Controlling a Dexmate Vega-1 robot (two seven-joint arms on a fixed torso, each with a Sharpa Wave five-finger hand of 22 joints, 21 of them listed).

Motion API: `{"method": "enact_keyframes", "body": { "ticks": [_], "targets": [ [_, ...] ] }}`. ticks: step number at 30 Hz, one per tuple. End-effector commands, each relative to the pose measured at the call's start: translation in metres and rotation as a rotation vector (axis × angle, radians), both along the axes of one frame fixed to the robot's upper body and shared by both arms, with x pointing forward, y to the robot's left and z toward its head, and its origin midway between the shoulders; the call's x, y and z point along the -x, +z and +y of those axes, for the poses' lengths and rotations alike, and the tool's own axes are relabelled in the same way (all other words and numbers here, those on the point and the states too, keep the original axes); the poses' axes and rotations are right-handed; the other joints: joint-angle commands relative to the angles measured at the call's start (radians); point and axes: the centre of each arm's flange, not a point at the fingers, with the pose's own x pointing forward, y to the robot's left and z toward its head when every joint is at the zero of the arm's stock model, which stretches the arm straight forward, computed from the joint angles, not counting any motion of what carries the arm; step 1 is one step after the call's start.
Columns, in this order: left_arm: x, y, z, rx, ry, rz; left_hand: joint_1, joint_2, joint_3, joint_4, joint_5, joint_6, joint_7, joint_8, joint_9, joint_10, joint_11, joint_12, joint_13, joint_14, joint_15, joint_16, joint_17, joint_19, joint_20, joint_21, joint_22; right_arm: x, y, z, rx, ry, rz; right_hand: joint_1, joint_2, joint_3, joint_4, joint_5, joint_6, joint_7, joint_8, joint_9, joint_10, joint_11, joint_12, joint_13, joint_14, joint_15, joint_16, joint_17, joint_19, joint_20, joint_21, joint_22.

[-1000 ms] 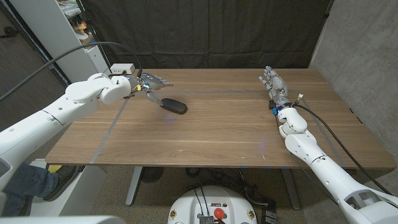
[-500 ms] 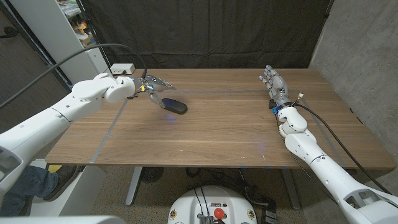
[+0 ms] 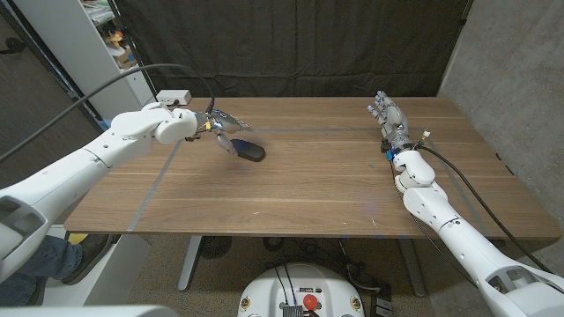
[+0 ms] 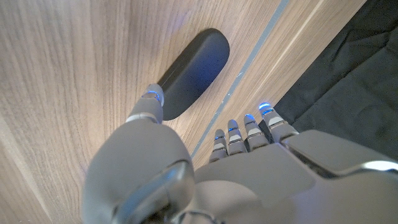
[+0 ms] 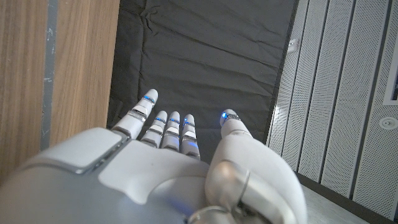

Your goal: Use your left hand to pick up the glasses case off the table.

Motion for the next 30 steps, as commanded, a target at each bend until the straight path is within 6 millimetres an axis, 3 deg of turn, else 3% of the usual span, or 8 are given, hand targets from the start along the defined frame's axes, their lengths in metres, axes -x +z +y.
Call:
{"method": "enact_keyframes", "body": {
  "ticks": [1,30],
  "targets": [
    [-0.008,-0.006,-0.003,-0.003,0.007,0.025,0.007,-0.008,-0.003,0.001,0.009,0.005,-0.001,0.004,0.003,0.008,0.005,0.008,0.003,0.008,0.003,0.005,0.002,0.010,0.009,0.005,0.004,-0.001,0.002,0.000,-0.005,0.001,-0.006,0.001,0.004,-0.003,0.000,0.006,0.010,-0.003,0.001,0.002,0.011,0.001,0.008,0.002,0.016,-0.004,0.007,0.002,0.006,0.007,0.009,0.005],
    [-0.031,-0.014,-0.010,0.013,-0.016,0.051,0.011,-0.004,-0.008,0.002,0.015,0.031,-0.004,0.012,0.003,0.013,0.009,0.010,0.005,0.010,0.003,0.003,0.001,0.004,0.018,0.000,0.004,0.003,0.000,-0.007,-0.023,-0.024,-0.010,-0.003,0.003,-0.005,0.002,0.006,0.016,-0.003,0.003,0.002,0.017,-0.002,0.010,0.002,0.028,-0.003,0.013,0.002,0.015,0.008,0.011,0.005]
  ]
}}
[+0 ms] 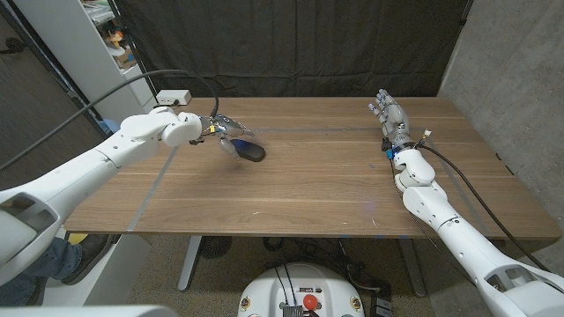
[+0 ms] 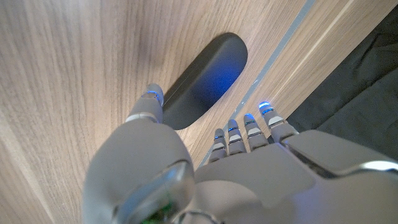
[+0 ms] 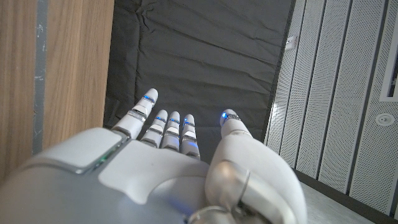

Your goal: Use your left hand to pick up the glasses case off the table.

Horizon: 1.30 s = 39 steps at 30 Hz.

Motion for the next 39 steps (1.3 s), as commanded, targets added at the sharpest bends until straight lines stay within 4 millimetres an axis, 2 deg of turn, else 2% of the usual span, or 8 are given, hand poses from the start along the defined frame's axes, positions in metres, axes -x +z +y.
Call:
{"method": "enact_keyframes", "body": {
  "ticks": [1,22,39],
  "targets": [
    [-0.013,-0.002,-0.007,0.002,-0.022,0.016,0.008,0.000,-0.005,-0.002,0.007,0.007,0.002,0.004,0.004,0.008,0.004,0.003,0.005,0.010,0.003,0.003,0.002,0.003,0.009,0.000,0.004,0.002,-0.003,-0.006,-0.013,-0.017,0.001,-0.003,0.003,-0.005,0.002,0.006,0.010,0.003,0.003,0.002,0.011,-0.001,0.010,0.002,0.007,0.000,0.005,0.002,0.010,0.003,0.003,0.005],
    [-0.023,-0.008,-0.013,0.008,-0.023,0.044,0.013,0.002,-0.006,-0.002,0.010,0.012,0.000,0.003,0.004,0.009,0.002,0.003,0.006,0.013,0.002,0.003,0.001,0.003,0.007,-0.002,0.004,-0.001,-0.002,-0.008,-0.025,-0.013,-0.006,-0.004,0.003,-0.005,0.003,0.007,0.013,0.001,0.003,0.002,0.013,-0.001,0.009,0.002,0.009,0.001,0.006,0.001,0.012,0.003,0.003,0.005],
    [-0.021,-0.013,-0.017,0.040,-0.022,0.044,0.015,0.003,-0.009,-0.001,0.013,0.019,-0.003,0.004,0.004,0.012,0.001,0.004,0.006,0.016,0.000,0.004,0.001,0.003,0.006,-0.003,0.004,-0.002,-0.002,-0.013,-0.018,-0.009,-0.007,-0.005,0.002,-0.006,0.003,0.006,0.014,0.002,0.003,0.002,0.014,-0.001,0.009,0.002,0.010,0.000,0.006,0.001,0.013,0.003,0.002,0.005]
  ]
}}
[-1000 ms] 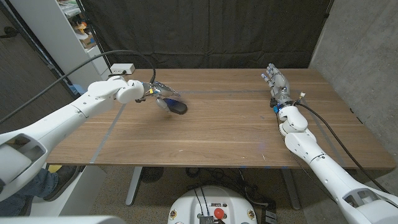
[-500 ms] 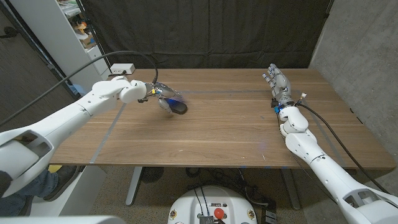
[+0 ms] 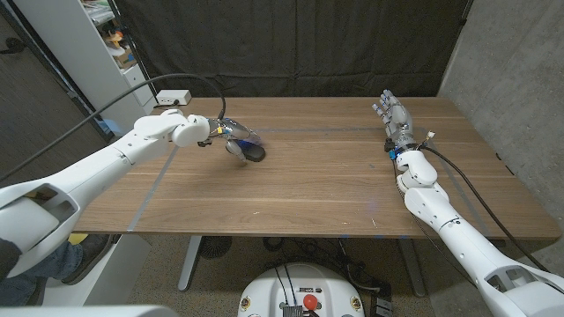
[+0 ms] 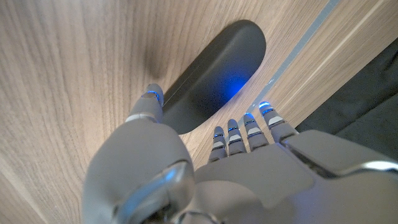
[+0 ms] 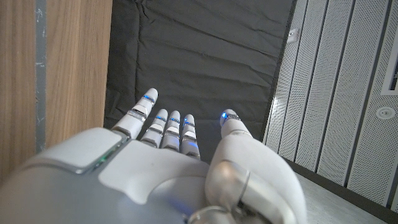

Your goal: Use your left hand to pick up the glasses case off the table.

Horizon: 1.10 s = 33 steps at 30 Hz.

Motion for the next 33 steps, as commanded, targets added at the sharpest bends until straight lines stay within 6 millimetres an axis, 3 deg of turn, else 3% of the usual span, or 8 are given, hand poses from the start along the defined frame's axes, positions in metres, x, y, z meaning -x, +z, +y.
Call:
{"method": "enact_keyframes", "body": {
  "ticks": [1,18,21,29,33],
  "targets": [
    [0.000,-0.006,-0.003,0.019,0.003,0.005,0.011,-0.001,-0.005,0.000,0.006,0.011,-0.002,0.004,0.004,0.011,0.000,0.005,0.001,0.004,0.002,0.004,0.001,0.003,0.007,-0.003,0.004,-0.001,0.000,-0.004,0.001,0.004,-0.002,-0.005,0.002,-0.002,-0.001,0.006,0.014,0.002,0.002,0.002,0.008,0.000,0.005,0.002,0.007,-0.004,0.007,0.001,0.008,-0.003,0.003,0.005],
    [-0.002,-0.011,-0.007,0.027,0.008,0.017,0.015,0.001,-0.006,-0.001,0.008,0.015,-0.003,0.004,0.004,0.016,-0.001,0.006,0.001,0.007,0.000,0.004,0.001,0.005,0.006,-0.003,0.004,-0.003,-0.004,-0.009,-0.012,0.005,0.003,-0.006,0.001,-0.003,-0.001,0.006,0.014,0.001,0.002,0.001,0.011,0.001,0.006,0.002,0.008,-0.004,0.007,0.001,0.008,-0.002,0.002,0.005],
    [-0.004,-0.013,-0.007,0.030,0.008,0.022,0.021,0.005,-0.006,-0.002,0.010,0.022,-0.001,0.005,0.004,0.020,-0.002,0.008,0.001,0.013,-0.002,0.005,0.001,0.006,-0.021,-0.003,0.003,-0.004,-0.006,-0.011,-0.013,0.004,0.006,-0.007,0.002,-0.003,-0.001,0.006,0.014,0.001,0.002,0.001,0.011,0.000,0.006,0.002,0.009,-0.004,0.008,0.001,0.008,-0.002,0.002,0.005],
    [-0.005,-0.016,-0.006,0.050,0.004,0.014,0.030,0.008,-0.007,-0.003,0.012,0.038,0.000,0.009,0.004,0.035,-0.004,0.013,0.001,0.029,-0.011,0.010,0.001,0.016,-0.034,-0.001,0.003,-0.004,-0.009,-0.013,-0.019,0.003,0.009,-0.007,0.001,-0.004,-0.001,0.006,0.015,0.000,0.002,0.001,0.014,-0.001,0.007,0.002,0.010,-0.005,0.008,0.001,0.009,-0.001,0.002,0.005],
    [-0.005,-0.017,-0.004,0.069,-0.004,-0.001,0.059,0.014,-0.006,-0.010,0.016,0.082,0.001,0.018,0.004,0.075,-0.017,0.025,-0.001,0.079,-0.035,0.021,0.000,0.075,-0.045,0.016,0.003,-0.006,-0.010,-0.014,-0.021,0.005,0.011,-0.008,0.001,-0.004,-0.001,0.006,0.015,0.000,0.002,0.001,0.015,0.000,0.007,0.002,0.011,-0.005,0.008,0.001,0.009,-0.001,0.002,0.005]
  ]
}}
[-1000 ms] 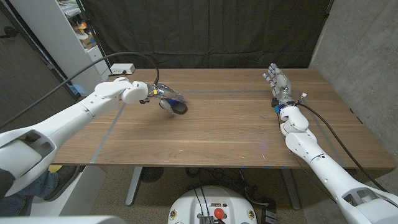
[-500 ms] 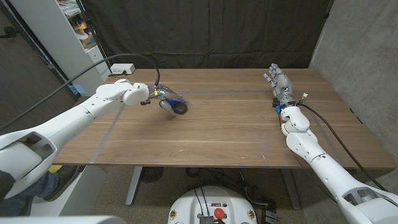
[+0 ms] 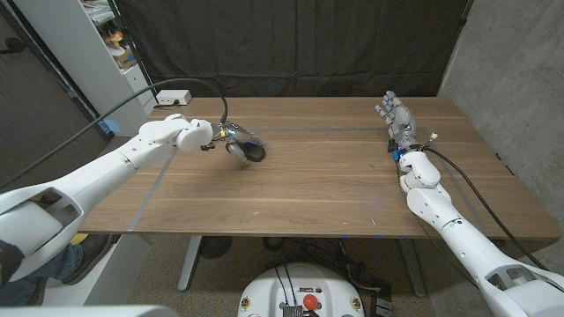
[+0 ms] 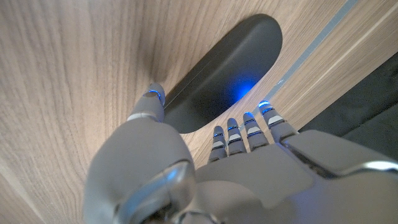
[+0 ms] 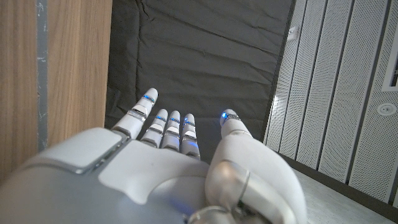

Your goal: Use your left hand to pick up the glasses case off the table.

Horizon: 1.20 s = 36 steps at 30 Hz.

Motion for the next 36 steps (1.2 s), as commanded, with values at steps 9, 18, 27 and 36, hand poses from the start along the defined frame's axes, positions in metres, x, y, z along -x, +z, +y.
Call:
{"method": "enact_keyframes", "body": {
  "ticks": [9,18,27,36],
  "targets": [
    [0.002,-0.006,0.007,0.104,-0.020,-0.053,0.102,0.016,-0.007,-0.015,0.000,0.145,0.002,0.029,0.007,0.127,-0.054,0.038,0.002,0.170,-0.066,0.038,0.006,0.234,0.002,0.068,0.006,-0.008,-0.006,-0.001,-0.021,0.015,0.006,-0.010,-0.002,-0.005,-0.001,0.006,0.007,-0.002,0.002,0.001,0.007,0.001,0.007,0.002,0.009,0.000,0.009,0.000,0.010,0.000,0.002,0.005],
    [0.008,-0.009,0.014,0.145,0.002,-0.070,0.152,0.037,-0.019,-0.013,-0.016,0.218,0.011,0.039,0.009,0.209,-0.079,0.060,0.008,0.252,-0.099,0.058,0.013,0.361,0.021,0.102,0.007,-0.017,-0.004,0.008,-0.024,0.049,0.002,-0.012,-0.005,-0.007,0.000,0.005,0.009,-0.003,0.003,0.001,0.010,0.001,0.008,0.002,0.009,-0.001,0.009,0.000,0.011,0.000,0.002,0.005],
    [0.009,-0.014,0.017,0.144,0.024,-0.090,0.184,0.050,-0.021,-0.016,-0.025,0.250,0.007,0.044,0.011,0.241,-0.088,0.068,0.011,0.285,-0.109,0.069,0.016,0.398,0.027,0.111,0.008,-0.021,-0.004,0.012,-0.041,0.064,-0.005,-0.018,-0.009,-0.010,0.002,0.004,0.011,-0.003,0.003,0.001,0.016,0.005,0.010,0.002,0.013,-0.001,0.010,0.000,0.013,-0.001,0.002,0.005],
    [0.009,-0.020,0.015,0.164,0.026,-0.100,0.198,0.055,-0.028,-0.014,-0.035,0.270,-0.002,0.046,0.012,0.259,-0.097,0.072,0.014,0.303,-0.117,0.073,0.017,0.393,0.030,0.105,0.008,-0.023,-0.008,0.013,-0.052,0.071,-0.003,-0.024,-0.013,-0.013,0.004,0.003,0.014,-0.005,0.004,0.002,0.018,0.004,0.010,0.002,0.019,-0.003,0.011,0.000,0.014,0.000,0.002,0.005]
  ]
}}
